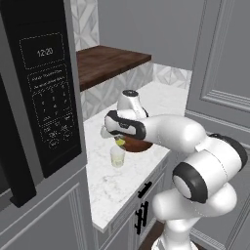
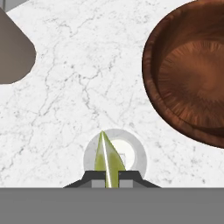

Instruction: Grab a lemon wedge from the fridge and one ice cube from the ice bowl, and put them in the glass of lemonade.

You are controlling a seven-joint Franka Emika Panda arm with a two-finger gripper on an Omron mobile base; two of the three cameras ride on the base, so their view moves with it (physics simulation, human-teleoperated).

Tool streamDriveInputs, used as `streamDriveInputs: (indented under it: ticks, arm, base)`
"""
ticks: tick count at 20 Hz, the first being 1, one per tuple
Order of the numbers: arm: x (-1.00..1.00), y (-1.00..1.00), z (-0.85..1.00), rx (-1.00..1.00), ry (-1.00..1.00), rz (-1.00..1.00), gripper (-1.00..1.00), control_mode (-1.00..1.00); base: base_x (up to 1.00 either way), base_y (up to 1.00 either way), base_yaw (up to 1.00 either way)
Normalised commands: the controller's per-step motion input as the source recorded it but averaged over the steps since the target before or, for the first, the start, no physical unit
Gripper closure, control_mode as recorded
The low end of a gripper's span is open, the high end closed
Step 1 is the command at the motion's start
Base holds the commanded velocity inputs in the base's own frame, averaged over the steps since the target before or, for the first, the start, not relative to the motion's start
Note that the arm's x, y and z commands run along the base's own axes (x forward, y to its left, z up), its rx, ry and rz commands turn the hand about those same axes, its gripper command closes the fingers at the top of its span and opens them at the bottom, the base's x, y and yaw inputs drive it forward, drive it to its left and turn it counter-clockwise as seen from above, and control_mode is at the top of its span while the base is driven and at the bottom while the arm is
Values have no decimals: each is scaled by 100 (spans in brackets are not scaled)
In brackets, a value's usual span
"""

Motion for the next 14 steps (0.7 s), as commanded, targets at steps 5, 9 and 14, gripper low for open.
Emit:
streamDriveInputs:
  ticks: [5,9,14]
  arm:
    - [1,6,-5,0,0,0,100,-100]
    - [23,7,-1,0,0,0,100,-100]
    - [3,0,-6,0,0,0,100,-100]
  base:
    - [0,0,0]
    - [0,0,0]
    - [0,0,0]
